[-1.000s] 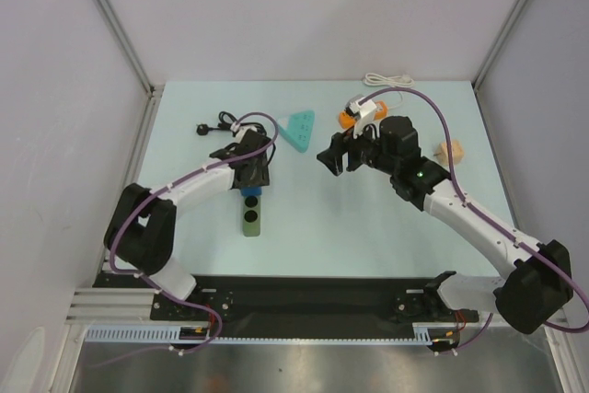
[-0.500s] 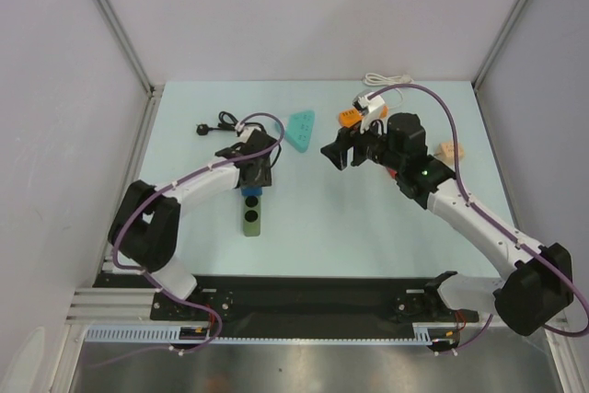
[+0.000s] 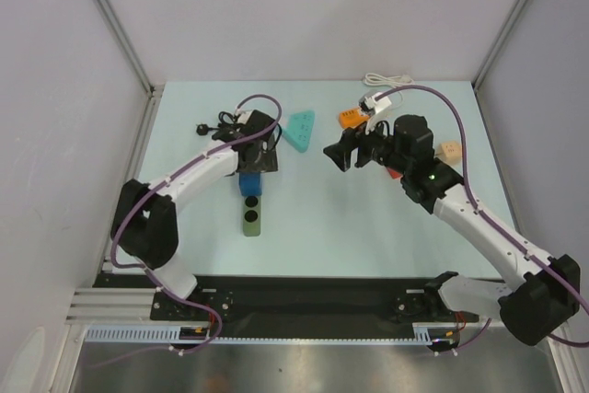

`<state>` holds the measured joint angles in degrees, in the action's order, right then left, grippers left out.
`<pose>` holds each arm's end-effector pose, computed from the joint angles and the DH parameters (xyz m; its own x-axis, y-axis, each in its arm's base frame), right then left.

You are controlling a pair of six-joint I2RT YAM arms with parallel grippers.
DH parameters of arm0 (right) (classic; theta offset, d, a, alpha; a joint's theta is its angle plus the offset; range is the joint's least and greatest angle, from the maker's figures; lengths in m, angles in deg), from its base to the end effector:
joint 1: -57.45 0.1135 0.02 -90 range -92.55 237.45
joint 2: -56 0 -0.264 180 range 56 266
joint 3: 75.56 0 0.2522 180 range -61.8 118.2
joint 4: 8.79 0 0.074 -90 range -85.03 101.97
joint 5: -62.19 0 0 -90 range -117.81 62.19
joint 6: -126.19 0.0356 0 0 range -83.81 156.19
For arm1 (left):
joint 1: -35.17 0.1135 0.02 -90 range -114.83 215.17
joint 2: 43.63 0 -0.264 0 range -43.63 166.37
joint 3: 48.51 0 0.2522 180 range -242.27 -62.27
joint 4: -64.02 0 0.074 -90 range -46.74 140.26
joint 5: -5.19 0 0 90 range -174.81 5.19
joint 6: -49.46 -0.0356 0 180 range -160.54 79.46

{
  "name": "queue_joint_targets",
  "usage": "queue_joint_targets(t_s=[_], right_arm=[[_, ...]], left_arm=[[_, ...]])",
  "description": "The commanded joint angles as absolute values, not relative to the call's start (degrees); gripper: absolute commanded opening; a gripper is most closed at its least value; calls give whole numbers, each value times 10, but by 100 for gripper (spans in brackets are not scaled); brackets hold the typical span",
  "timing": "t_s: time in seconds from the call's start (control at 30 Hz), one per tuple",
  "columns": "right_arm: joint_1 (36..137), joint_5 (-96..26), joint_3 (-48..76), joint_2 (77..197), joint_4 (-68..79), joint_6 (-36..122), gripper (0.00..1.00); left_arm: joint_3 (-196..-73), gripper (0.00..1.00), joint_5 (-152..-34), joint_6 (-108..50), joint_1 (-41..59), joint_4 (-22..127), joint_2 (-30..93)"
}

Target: Insert the plug

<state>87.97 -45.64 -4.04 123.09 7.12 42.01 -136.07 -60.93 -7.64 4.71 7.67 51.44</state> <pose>0.2309 0.1487 0.3547 -0.2458 -0.0328 -0.9688 -0.7207 0.6745 0.1600 0.3006 -0.1601 0.2479 -0.8180 -0.0951 -0.5673 -0.1602 0.9849 0.0658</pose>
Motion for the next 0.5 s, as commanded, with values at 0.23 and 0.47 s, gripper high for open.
queue_joint_targets(t_s=[0.23,0.47], right_arm=[[786,-344,31,1314,252,416,74],[690,-357,50,1413,279,411,74]], left_arm=[[-1435,97,-725,-151,46,65,352],[-1430,95,-843,-179,25,111,339]])
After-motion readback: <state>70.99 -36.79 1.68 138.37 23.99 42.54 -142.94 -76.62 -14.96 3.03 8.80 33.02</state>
